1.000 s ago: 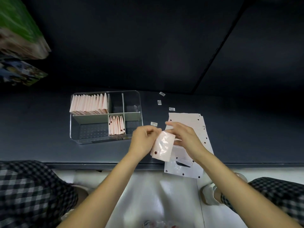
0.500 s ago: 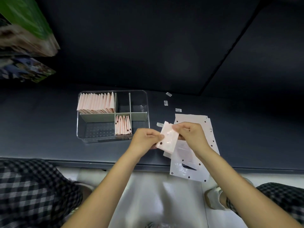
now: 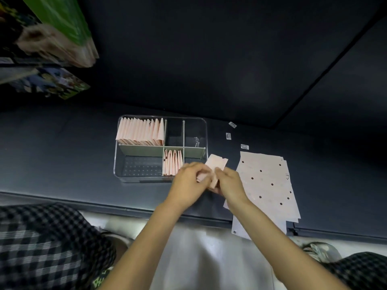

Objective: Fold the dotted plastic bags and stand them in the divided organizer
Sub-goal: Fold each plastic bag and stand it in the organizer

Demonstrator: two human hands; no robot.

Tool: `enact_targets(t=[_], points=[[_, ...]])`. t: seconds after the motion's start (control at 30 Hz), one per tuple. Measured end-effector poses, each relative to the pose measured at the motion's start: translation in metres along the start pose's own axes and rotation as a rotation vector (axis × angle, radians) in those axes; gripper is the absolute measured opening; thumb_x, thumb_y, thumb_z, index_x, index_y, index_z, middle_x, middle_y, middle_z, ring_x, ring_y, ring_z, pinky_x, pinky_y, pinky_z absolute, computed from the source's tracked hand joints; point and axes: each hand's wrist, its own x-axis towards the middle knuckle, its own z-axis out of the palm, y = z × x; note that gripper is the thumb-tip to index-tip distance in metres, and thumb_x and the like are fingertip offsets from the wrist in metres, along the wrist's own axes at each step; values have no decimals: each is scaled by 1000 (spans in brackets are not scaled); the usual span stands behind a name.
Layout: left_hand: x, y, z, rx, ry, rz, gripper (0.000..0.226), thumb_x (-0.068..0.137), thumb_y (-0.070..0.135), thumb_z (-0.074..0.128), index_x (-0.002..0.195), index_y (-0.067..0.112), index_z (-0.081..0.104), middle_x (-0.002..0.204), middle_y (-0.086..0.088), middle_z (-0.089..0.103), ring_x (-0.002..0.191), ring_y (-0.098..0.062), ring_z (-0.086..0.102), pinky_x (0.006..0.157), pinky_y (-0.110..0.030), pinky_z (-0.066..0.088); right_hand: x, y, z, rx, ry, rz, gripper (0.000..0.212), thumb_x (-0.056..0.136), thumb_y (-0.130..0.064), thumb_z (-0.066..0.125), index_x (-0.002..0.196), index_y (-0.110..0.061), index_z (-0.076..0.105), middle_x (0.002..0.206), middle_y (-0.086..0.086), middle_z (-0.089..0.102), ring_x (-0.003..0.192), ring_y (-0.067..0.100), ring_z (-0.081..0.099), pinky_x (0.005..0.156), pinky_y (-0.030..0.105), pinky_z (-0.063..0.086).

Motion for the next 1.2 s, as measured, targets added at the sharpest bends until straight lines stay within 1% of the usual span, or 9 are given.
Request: enact_targets(t=[0.1, 0.23, 0.43, 0.7, 0.87, 0.97, 1.03, 1.1, 1.2], points=[[20, -28, -19, 372, 115, 14, 22, 90, 30, 56, 106, 19, 67, 115, 2, 59, 110, -21, 45, 91, -31, 37, 9, -7, 0, -13, -40, 24, 23, 101, -11, 35, 120, -10, 48, 110, 18, 62, 80, 27, 64, 56, 27, 55], [40, -65, -45, 737, -80, 128, 52, 89, 53, 50, 130, 20, 51, 136, 5, 45, 121, -22, 34, 94, -35, 30, 13, -13, 4, -94, -112, 24, 26, 102, -12, 34, 126, -9, 42, 110, 18, 61, 67, 26, 65, 54, 24, 56], [58, -81, -61, 996, -249, 467, 65, 84, 67, 31, 126, 20, 47, 135, 5, 45, 117, -21, 38, 99, -36, 29, 19, -11, 6, -109, -110, 16, 22, 101, -10, 36, 121, -12, 45, 123, 24, 56, 76, 32, 64, 52, 24, 54], [72, -79, -80, 1125, -355, 746, 73, 84, 76, 21, 121, 19, 47, 120, 2, 50, 108, -21, 43, 93, -36, 32, 28, -7, 13, -119, -117, 17, 25, 101, -11, 37, 124, -11, 46, 118, 18, 59, 83, 31, 65, 64, 31, 56], [78, -80, -82, 1155, -462, 892, 72, 80, 79, 29, 111, 16, 47, 111, -1, 58, 107, -22, 43, 93, -38, 32, 34, -3, 17, -95, -112, 34, 21, 101, -12, 38, 119, -18, 47, 118, 15, 59, 100, 36, 63, 53, 23, 53], [80, -83, -80, 1203, -517, 872, 81, 73, 83, 35, 115, 15, 48, 112, 0, 57, 108, -22, 40, 97, -38, 28, 39, 1, 18, -124, -108, 20, 19, 100, -13, 40, 117, -17, 48, 109, 10, 62, 90, 29, 65, 51, 23, 53], [81, -85, -77, 1231, -575, 862, 83, 71, 84, 37, 115, 15, 53, 115, 0, 55, 115, -22, 38, 103, -40, 24, 44, 2, 20, -223, -94, -22, 21, 99, -14, 42, 117, -10, 52, 102, 7, 65, 89, 25, 65, 66, 35, 58], [81, -88, -75, 1250, -619, 831, 83, 73, 83, 36, 119, 16, 52, 124, -1, 53, 124, -23, 34, 108, -42, 19, 49, -1, 24, -362, -88, -76, 20, 97, -15, 46, 112, -7, 58, 104, 13, 67, 97, 31, 64, 87, 48, 53], [78, -92, -73, 1260, -623, 776, 77, 78, 80, 35, 122, 19, 50, 128, -2, 54, 124, -24, 34, 110, -42, 14, 53, -11, 35, -570, -119, -191, 20, 95, -16, 49, 106, -7, 63, 99, 16, 69, 95, 34, 64, 84, 41, 50]])
